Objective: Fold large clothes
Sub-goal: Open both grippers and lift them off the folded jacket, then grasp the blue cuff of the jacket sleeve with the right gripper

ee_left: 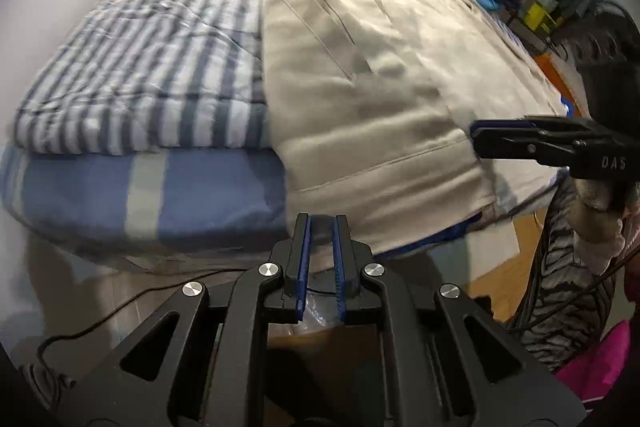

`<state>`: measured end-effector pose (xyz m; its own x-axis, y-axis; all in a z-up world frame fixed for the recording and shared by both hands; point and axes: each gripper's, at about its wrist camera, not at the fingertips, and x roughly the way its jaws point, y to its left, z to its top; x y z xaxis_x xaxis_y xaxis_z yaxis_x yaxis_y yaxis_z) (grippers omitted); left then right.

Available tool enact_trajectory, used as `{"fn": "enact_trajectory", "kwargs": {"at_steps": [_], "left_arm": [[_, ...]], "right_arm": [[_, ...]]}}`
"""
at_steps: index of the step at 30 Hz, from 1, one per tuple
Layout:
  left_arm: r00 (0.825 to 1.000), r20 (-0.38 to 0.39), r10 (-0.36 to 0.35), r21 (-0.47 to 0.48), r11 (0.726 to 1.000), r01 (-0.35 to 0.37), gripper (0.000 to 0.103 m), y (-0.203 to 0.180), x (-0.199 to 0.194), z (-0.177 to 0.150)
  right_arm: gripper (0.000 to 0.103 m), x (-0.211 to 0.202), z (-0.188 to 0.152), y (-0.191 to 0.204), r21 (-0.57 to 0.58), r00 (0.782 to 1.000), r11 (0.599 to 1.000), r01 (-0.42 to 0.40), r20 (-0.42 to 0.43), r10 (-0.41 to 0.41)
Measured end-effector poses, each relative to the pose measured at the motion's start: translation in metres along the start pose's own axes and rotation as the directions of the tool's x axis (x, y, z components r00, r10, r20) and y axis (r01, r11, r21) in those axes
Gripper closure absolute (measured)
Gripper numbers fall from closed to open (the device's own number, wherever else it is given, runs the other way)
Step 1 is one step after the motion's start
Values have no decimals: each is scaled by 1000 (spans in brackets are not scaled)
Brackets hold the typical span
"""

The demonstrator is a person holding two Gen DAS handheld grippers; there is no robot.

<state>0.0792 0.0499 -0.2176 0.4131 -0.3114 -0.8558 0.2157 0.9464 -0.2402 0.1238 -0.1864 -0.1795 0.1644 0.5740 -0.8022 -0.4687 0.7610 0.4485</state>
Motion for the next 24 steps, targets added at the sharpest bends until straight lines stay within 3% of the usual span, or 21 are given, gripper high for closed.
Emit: {"fn": "enact_trajectory", "kwargs": {"at_steps": [4,7,8,9,13,18,24], "left_arm": [[995,104,10,2,1000,-10,95,-12,-26,8],[986,165,6,20,1000,-10,95,-25,-37,22],[983,184,-2,33,999,-4,95,-29,-40,28],[980,199,-8,46,999,-1,95,-34,-43,33],[970,241,-39,95,995,16,95,-61,-47,60],[963,246,-113,134,988,81,83,-92,-36,89],[965,202,-170,211,969,127,82,-136,-10,112]], "right_arm": [[63,-29,-2,3,-34,996,998,48,81,-45],[61,-57,-8,4,-30,980,994,102,176,-95],[53,-65,-10,2,-23,974,993,112,201,-105],[42,-75,-13,1,-9,964,992,129,236,-123],[33,-116,-24,-10,59,907,979,196,368,-204],[28,-167,-34,-44,155,851,941,302,402,-339],[28,-223,-63,-108,353,802,863,361,355,-480]]}}
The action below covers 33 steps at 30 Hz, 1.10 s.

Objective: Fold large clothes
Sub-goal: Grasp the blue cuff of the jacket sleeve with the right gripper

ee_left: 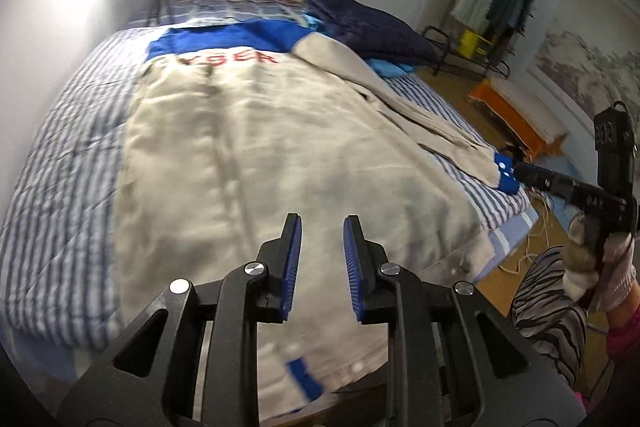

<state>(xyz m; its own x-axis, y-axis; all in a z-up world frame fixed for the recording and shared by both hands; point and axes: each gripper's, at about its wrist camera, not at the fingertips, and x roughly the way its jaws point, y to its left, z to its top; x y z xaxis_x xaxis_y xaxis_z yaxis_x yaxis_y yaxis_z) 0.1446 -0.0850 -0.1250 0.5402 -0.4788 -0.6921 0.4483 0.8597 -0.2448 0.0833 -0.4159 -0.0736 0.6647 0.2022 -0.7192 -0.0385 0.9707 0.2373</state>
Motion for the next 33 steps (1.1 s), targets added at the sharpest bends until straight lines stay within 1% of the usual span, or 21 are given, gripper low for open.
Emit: {"fn": "enact_trajectory", "kwargs": {"at_steps": [3,6,8,10,11,13,14,16,18,20,21,22,23,25,26,27,28,29,31,33], "left_arm": [[999,-35,-42,23,999,43,82,-17,19,11],[996,-52,-69,55,996,72,82,-33,29,19],[992,-65,-104,48,993,107,82,-41,37,27],[990,-72,-125,36,991,128,82,-46,45,36],[989,-73,-128,34,991,131,82,-48,49,39],[986,-83,-143,24,989,146,82,-51,60,47],[984,-90,-154,19,988,156,82,-52,64,49],[980,-107,-165,13,986,168,82,-55,75,51],[980,-117,-161,17,986,164,82,-56,84,50],[980,-126,-153,19,988,156,82,-52,89,46],[980,-132,-149,20,988,153,82,-50,91,43],[979,-137,-148,20,988,152,82,-47,91,40],[979,-144,-145,17,989,149,82,-43,93,38],[979,-156,-130,9,991,133,82,-36,94,32],[980,-158,-125,6,992,127,82,-34,94,31],[980,-160,-119,5,993,122,82,-31,93,29],[980,-161,-115,6,993,117,82,-28,92,28],[981,-161,-109,7,994,112,82,-27,90,27],[982,-158,-105,12,994,108,82,-25,85,25],[985,-147,-92,29,995,97,82,-26,79,24]], "right_arm": [[28,-9,3,-47,117,999,992,53,6,-54],[28,-18,3,-98,244,996,966,88,-5,-90],[29,-20,2,-123,289,992,950,122,-13,-123],[31,-20,1,-154,348,987,924,158,-31,-157],[34,-19,1,-167,379,985,909,172,-42,-169],[35,-14,2,-196,445,981,874,193,-58,-187],[35,-12,2,-206,463,979,863,202,-60,-196],[35,-8,7,-229,489,968,838,242,-69,-239],[35,-1,11,-248,504,961,821,269,-81,-265],[35,7,13,-265,536,956,795,285,-97,-277],[35,12,14,-275,563,959,779,276,-106,-263],[35,15,15,-280,577,964,774,261,-107,-245],[35,18,17,-284,584,967,772,248,-107,-230],[35,26,22,-290,575,966,777,258,-124,-229],[40,29,24,-292,571,963,777,266,-127,-237],[47,32,26,-293,571,964,777,265,-127,-236],[51,36,26,-294,574,968,780,249,-122,-219],[58,38,25,-295,576,972,782,236,-120,-204],[68,44,21,-295,578,973,783,229,-136,-184],[87,45,22,-292,565,970,789,242,-149,-190]]}}
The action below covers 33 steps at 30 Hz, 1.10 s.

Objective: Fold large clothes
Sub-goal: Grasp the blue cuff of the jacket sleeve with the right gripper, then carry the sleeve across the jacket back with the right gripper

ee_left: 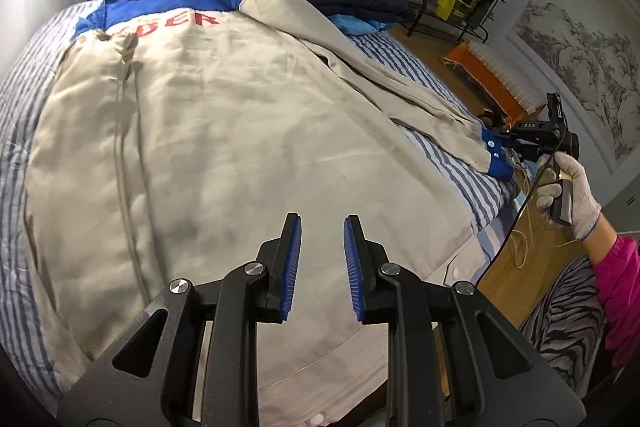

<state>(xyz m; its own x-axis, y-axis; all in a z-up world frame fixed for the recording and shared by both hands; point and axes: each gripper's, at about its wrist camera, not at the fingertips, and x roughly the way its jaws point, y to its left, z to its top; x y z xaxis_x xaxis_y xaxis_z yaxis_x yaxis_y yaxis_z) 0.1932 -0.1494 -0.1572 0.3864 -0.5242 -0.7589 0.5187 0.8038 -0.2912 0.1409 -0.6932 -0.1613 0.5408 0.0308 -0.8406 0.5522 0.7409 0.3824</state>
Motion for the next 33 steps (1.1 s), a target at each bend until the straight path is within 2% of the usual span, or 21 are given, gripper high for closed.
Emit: {"fn": "enact_trajectory", "kwargs": {"at_steps": [2,8,13,17,20,23,24,27,29,31,33], "left_arm": [[1000,10,18,8,1000,-18,82,0,-4,-3],[999,23,24,-7,1000,-24,82,4,-6,-1],[999,49,19,-73,997,-15,82,18,-6,9],[997,69,28,-100,995,-21,82,28,-8,16],[997,75,30,-128,992,-20,82,37,-8,18],[997,76,18,-174,985,-5,82,45,-8,19],[997,77,16,-193,981,0,82,49,-8,19],[997,78,14,-219,976,3,82,53,-8,20],[997,75,6,-227,974,11,82,53,-7,19],[998,67,-7,-224,974,21,82,50,-5,19],[998,58,-19,-219,975,32,82,46,-1,19]], "right_arm": [[99,-6,-1,4,-21,1000,1000,1,20,-1],[102,-36,-9,38,-120,994,992,-32,99,44],[103,-63,-32,93,-242,976,958,-156,109,187],[103,-80,-67,138,-365,949,894,-262,71,307],[103,-86,-102,170,-445,921,825,-349,-2,388],[103,-89,-139,205,-551,899,732,-401,-82,430],[103,-87,-157,220,-598,893,685,-416,-128,431],[103,-73,-194,243,-672,885,590,-448,-238,401],[103,-58,-216,253,-692,875,540,-479,-324,361],[103,-47,-242,262,-716,858,474,-512,-404,317],[103,-43,-263,266,-737,835,392,-550,-474,280]]}}
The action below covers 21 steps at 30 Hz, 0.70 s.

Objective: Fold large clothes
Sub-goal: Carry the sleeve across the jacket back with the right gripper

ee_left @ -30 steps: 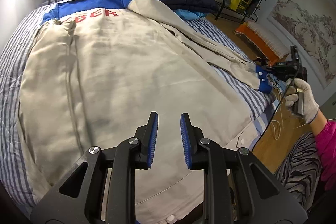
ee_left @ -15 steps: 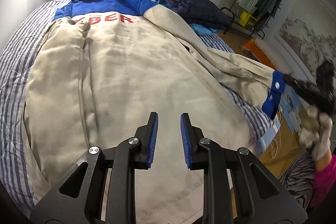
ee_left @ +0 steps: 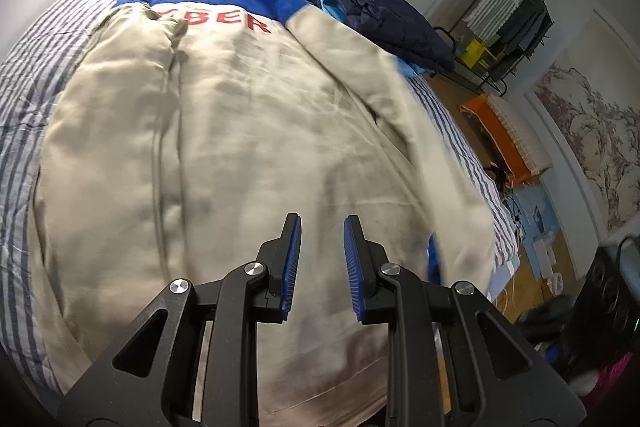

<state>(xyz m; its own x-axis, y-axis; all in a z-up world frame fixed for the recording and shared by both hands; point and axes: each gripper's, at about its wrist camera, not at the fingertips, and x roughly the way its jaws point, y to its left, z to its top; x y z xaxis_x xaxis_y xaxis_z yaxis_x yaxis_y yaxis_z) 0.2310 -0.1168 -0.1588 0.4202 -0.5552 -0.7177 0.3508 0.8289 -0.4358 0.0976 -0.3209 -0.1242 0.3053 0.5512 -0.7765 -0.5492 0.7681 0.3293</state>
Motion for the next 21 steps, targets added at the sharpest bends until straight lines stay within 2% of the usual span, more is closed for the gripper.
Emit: {"fn": "enact_trajectory", "kwargs": {"at_steps": [4,5,6,7,9,10,11,15,17,18,21], "left_arm": [[998,-48,-44,-13,999,43,80,-4,13,-2],[997,-62,-52,-19,998,51,76,-5,16,-3],[996,-74,-57,-25,998,56,66,-5,20,-3],[995,-81,-61,-31,998,58,64,-5,24,-5],[992,-104,-67,-35,997,64,64,-6,31,-8],[991,-113,-73,-36,997,69,64,-8,34,-10],[990,-122,-77,-40,997,73,64,-9,36,-12],[981,-161,-105,-54,994,97,64,-11,44,-22],[976,-184,-119,-71,992,108,64,-11,49,-28],[972,-194,-130,-84,990,116,64,-11,51,-31],[962,-219,-165,-115,983,143,64,-14,56,-39]], "right_arm": [[103,12,-13,15,-83,997,996,-27,-75,21],[103,10,-17,12,-85,997,996,-22,-82,15],[102,9,-18,8,-80,997,997,-9,-81,2],[101,7,-17,7,-72,997,997,-14,-80,9],[88,0,-19,4,-53,996,998,-45,-73,41],[79,-8,-18,1,-42,997,998,-53,-54,51],[64,-14,-17,-1,-31,998,998,-61,-30,60],[63,-56,-19,-26,83,980,984,-161,128,150],[63,-70,-22,-50,183,974,970,-162,189,127],[63,-75,-27,-67,254,976,957,-139,201,88],[63,-71,-40,-99,373,982,921,-113,185,46]]}}
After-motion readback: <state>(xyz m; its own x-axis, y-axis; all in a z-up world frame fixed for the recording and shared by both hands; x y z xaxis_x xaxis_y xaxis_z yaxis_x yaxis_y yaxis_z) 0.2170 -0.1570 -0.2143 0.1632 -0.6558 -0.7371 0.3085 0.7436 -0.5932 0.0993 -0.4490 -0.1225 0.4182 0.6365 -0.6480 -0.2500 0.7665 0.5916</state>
